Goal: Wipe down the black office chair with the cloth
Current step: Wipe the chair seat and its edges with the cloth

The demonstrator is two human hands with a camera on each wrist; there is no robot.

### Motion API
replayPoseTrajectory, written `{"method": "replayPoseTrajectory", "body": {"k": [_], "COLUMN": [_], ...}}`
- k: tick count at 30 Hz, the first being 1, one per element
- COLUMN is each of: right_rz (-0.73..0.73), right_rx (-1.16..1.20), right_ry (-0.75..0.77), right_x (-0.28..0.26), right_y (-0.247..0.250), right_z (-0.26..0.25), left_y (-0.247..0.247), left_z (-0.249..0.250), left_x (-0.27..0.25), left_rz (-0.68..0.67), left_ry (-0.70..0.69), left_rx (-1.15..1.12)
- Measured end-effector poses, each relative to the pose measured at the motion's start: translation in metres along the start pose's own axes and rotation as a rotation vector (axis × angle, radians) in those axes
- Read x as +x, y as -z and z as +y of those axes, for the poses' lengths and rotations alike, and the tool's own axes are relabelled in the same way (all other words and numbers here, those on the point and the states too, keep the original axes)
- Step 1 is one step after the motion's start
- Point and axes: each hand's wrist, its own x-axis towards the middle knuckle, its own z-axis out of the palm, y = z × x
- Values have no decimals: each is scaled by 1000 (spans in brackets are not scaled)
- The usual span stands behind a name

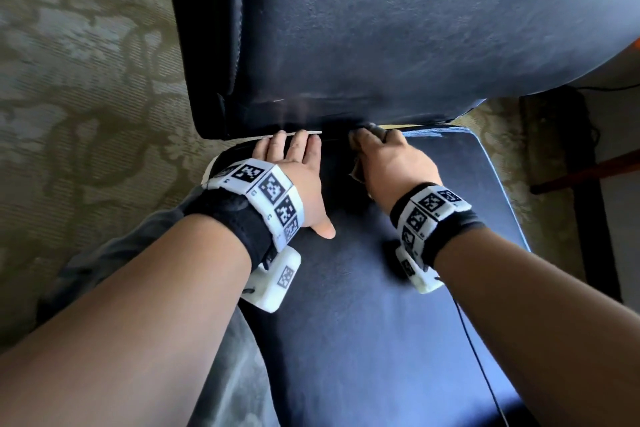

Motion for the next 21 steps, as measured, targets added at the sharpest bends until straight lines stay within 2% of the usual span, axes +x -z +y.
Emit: {"method": "replayPoseTrajectory", "body": {"k": [2,6,9,11,15,19,21], "right_rz": [1,0,25,31,18,53,38], "right_rx": [79,144,207,152,156,186,183], "right_ry": [-82,33,-109,-128,37,-117,-95], "right_x": [2,3,9,11,12,21,21], "right_y": [-1,-10,-3,-2,-12,-7,-6], "right_z": [-2,-6,16,16,0,15,-1], "left_y": [0,-3,0,3,-2,3,3], "left_z": [3,13,9,8,13,7,8], "left_x": [0,0,0,2,4,7,11], "left_rz": [3,12,-5,-26,-3,-7,11], "left_ry": [12,49,30,16,48,3,-3], "left_rx": [-19,-16,-6,-9,27,-6,-25]}}
